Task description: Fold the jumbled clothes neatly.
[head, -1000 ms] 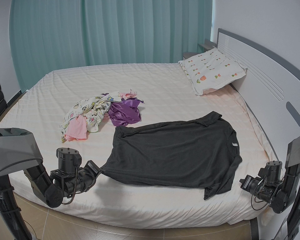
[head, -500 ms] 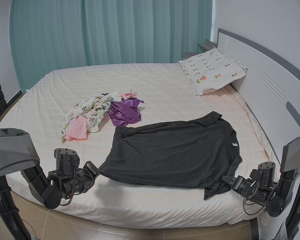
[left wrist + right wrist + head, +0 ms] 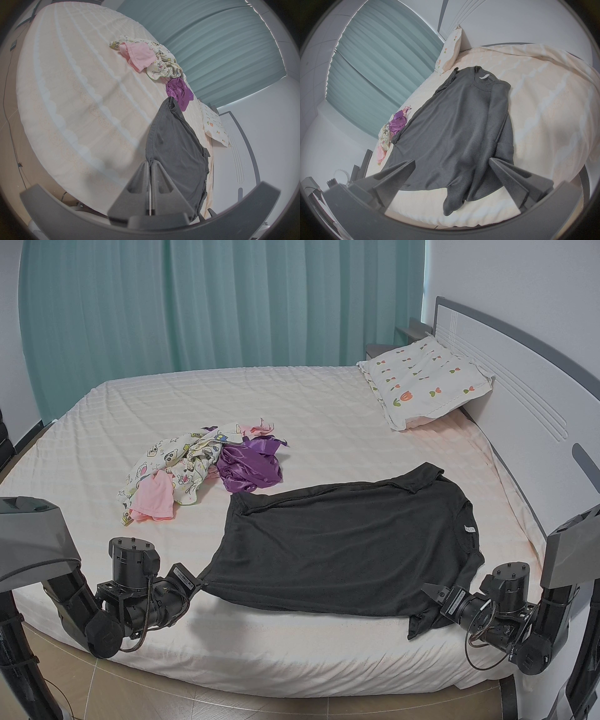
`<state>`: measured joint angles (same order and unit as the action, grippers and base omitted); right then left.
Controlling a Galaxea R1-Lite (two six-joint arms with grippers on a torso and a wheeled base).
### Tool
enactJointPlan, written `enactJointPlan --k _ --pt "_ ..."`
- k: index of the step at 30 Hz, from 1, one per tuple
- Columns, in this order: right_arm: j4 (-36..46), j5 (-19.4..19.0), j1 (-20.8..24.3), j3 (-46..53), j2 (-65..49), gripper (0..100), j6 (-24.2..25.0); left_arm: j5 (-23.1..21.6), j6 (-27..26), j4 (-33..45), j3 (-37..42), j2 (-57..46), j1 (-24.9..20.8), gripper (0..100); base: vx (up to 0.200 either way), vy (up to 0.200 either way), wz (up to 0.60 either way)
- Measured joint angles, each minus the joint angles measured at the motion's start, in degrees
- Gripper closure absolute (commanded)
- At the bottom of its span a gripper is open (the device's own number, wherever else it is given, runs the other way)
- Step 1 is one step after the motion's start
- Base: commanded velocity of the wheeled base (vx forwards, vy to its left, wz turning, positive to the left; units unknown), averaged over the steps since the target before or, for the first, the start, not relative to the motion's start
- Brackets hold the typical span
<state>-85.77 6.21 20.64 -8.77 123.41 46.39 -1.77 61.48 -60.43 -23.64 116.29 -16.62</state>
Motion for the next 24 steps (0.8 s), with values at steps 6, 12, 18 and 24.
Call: enactJointPlan --k 6,12,18,24 --pt "-0.4 0.1 -0.2 -0.2 2.3 0 0.0 0.0 0.0 0.0 0.0 0.0 -0.1 100 0.000 0.000 0.00" --pt "-0.4 0.7 -0.2 -0.3 3.4 100 0.0 0.0 -0.1 0.0 0.0 0.1 -0.2 100 0.000 0.000 0.00" --pt "-0.4 3.1 -0.3 -0.2 4.7 100 -0.1 0.1 -0.1 0.0 0.0 0.1 -0.2 100 0.000 0.000 0.00" --pt "-0.3 3.5 -1.4 1.4 4.9 100 -0.1 0.1 0.0 0.0 0.0 0.1 -0.2 100 0.000 0.000 0.00"
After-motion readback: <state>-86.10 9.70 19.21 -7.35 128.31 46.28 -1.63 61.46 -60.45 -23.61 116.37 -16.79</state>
